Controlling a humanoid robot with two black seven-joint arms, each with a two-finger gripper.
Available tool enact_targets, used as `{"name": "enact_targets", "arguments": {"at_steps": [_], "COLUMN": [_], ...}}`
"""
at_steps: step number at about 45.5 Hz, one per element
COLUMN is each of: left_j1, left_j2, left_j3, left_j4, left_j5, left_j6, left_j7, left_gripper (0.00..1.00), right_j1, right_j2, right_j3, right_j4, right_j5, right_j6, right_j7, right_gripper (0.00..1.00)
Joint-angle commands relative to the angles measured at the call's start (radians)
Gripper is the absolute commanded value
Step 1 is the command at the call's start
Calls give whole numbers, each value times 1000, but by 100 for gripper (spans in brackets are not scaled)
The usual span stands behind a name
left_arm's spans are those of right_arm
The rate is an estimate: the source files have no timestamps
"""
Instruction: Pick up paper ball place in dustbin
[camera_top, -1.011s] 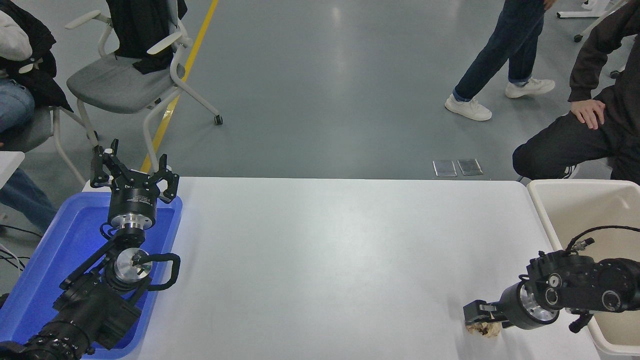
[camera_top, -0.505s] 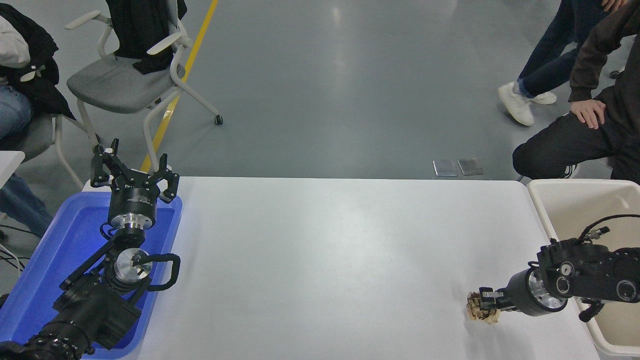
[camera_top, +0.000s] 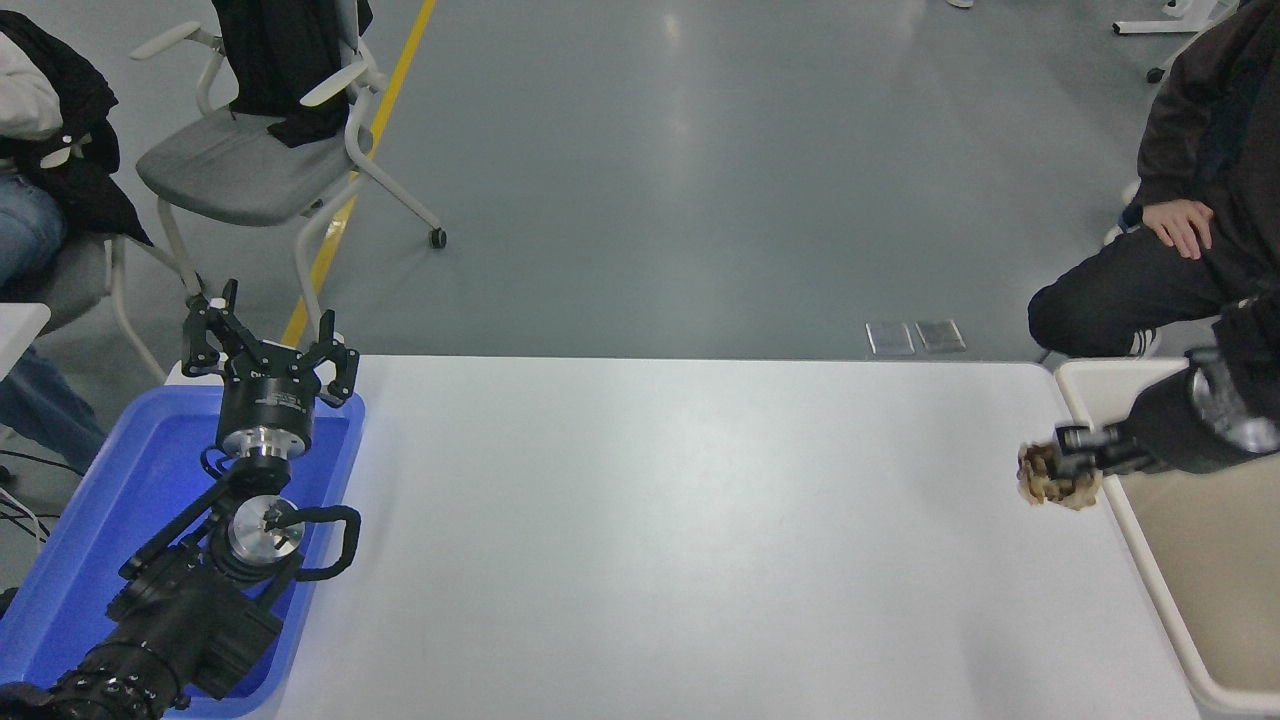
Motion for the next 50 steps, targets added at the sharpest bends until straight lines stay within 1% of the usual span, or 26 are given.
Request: {"name": "enact_targets", "arguments": {"at_steps": [1, 8, 13, 16, 19, 28, 35, 41, 46, 50], "left_j1": [0, 0, 0, 0, 0, 0, 0, 0, 0, 0], "left_j2": [0, 0, 0, 0, 0, 0, 0, 0, 0, 0], "left_j3": [-1, -1, -1, -1, -1, -1, -1, -1, -1, -1], "left_j4": [0, 0, 0, 0, 0, 0, 0, 0, 1, 0], "left_j5": [1, 1, 1, 0, 0, 1, 0, 0, 0, 0], "left_j6": [0, 0, 0, 0, 0, 0, 0, 0, 0, 0], "left_j7": [0, 0, 0, 0, 0, 0, 0, 0, 0, 0], "left_gripper": [99, 99, 99, 99, 99, 99, 99, 99, 99, 99], "right_j1": [285, 312, 304, 295, 280, 90, -173, -444, -636, -757], "right_j2": [58, 82, 78, 70, 50, -74, -132, -151, -151, -151], "right_j3": [-149, -164, -181, -213, -242, -204, -62, 156, 314, 383], "right_j4": [46, 46, 35, 13, -47, -326, -569, -748, -824, -836], "right_j5": [72, 95, 90, 66, 26, -149, -218, -226, -226, -226], "right_j6": [98, 104, 104, 103, 101, 98, 88, 61, 37, -38], "right_j7": [0, -3, -11, -11, -9, 0, 5, 9, 9, 9], "right_gripper": [0, 0, 0, 0, 0, 0, 0, 0, 0, 0]}}
